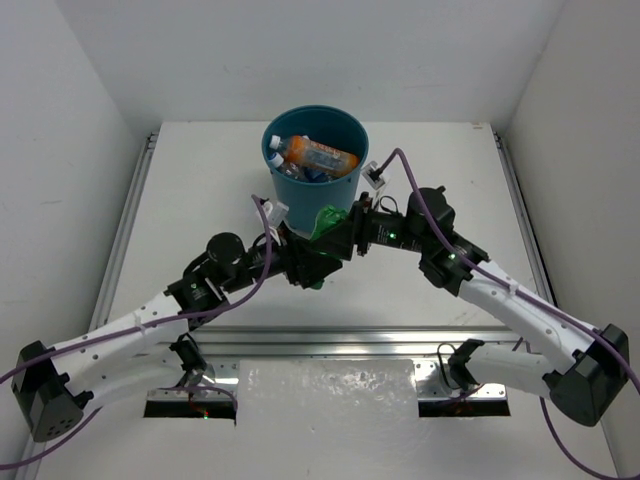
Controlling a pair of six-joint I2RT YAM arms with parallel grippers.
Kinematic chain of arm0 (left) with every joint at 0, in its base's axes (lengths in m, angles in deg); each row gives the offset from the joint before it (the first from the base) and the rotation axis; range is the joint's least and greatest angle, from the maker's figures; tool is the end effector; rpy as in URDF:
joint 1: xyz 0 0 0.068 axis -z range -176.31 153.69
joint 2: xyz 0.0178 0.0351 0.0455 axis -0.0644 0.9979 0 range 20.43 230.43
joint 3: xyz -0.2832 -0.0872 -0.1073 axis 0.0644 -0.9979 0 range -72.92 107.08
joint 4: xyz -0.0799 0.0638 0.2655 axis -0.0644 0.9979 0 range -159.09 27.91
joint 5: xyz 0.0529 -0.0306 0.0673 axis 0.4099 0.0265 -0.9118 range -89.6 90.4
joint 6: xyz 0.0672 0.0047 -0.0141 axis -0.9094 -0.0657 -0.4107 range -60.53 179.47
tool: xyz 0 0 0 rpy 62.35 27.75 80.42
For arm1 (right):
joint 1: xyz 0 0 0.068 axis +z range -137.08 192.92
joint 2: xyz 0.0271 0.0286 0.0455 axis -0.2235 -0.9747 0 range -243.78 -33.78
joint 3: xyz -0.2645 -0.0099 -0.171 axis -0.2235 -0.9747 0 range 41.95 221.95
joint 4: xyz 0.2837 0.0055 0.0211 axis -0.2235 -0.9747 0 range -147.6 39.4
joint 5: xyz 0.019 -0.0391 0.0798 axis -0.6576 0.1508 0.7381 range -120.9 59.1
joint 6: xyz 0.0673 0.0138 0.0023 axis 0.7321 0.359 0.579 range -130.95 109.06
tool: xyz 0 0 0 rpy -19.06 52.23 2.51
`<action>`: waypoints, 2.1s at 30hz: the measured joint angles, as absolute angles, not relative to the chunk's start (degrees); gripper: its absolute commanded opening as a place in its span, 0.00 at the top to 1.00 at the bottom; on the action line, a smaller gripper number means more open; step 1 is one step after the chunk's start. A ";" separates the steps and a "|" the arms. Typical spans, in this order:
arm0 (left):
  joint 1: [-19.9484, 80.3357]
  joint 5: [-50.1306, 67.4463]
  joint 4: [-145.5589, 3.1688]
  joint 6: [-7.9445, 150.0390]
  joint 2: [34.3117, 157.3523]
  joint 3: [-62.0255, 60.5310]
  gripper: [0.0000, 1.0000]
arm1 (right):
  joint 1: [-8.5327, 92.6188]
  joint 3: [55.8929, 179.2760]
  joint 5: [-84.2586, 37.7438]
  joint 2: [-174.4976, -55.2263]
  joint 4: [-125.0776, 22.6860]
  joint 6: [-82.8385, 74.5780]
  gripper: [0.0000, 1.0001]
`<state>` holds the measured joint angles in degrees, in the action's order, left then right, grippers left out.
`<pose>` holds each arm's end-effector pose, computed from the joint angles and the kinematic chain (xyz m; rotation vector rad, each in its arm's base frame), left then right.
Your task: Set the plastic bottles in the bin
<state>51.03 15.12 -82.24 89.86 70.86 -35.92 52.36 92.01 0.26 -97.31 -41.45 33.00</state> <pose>0.1440 -0.1772 0.3457 0.4692 1.6584 -1.2391 0.1981 0.2002 0.3752 -0.3993 1.8396 1.5036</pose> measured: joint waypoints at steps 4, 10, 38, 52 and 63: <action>51.05 14.42 -80.64 89.16 72.13 -33.61 0.40 | 52.07 92.01 -0.51 -96.41 -41.08 33.15 1.00; 51.05 11.95 -79.53 88.40 72.94 -30.74 0.11 | 52.16 92.41 -4.92 -95.71 -41.50 33.13 1.00; 47.83 -32.92 -40.10 90.58 72.17 -4.91 0.00 | 44.31 133.74 -22.06 -122.36 -56.32 14.66 1.00; 19.64 -27.48 -30.33 91.61 84.59 -9.94 0.00 | 43.37 146.77 -28.20 -137.50 -66.63 2.11 0.01; 19.33 -25.54 -25.24 86.41 94.62 -14.79 0.00 | 43.31 141.56 -28.94 -123.27 -74.15 -0.16 0.01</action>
<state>19.33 -25.54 -25.24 86.41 94.62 -14.79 43.31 141.56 -28.94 -123.27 -74.15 -0.16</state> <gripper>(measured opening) 0.995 0.986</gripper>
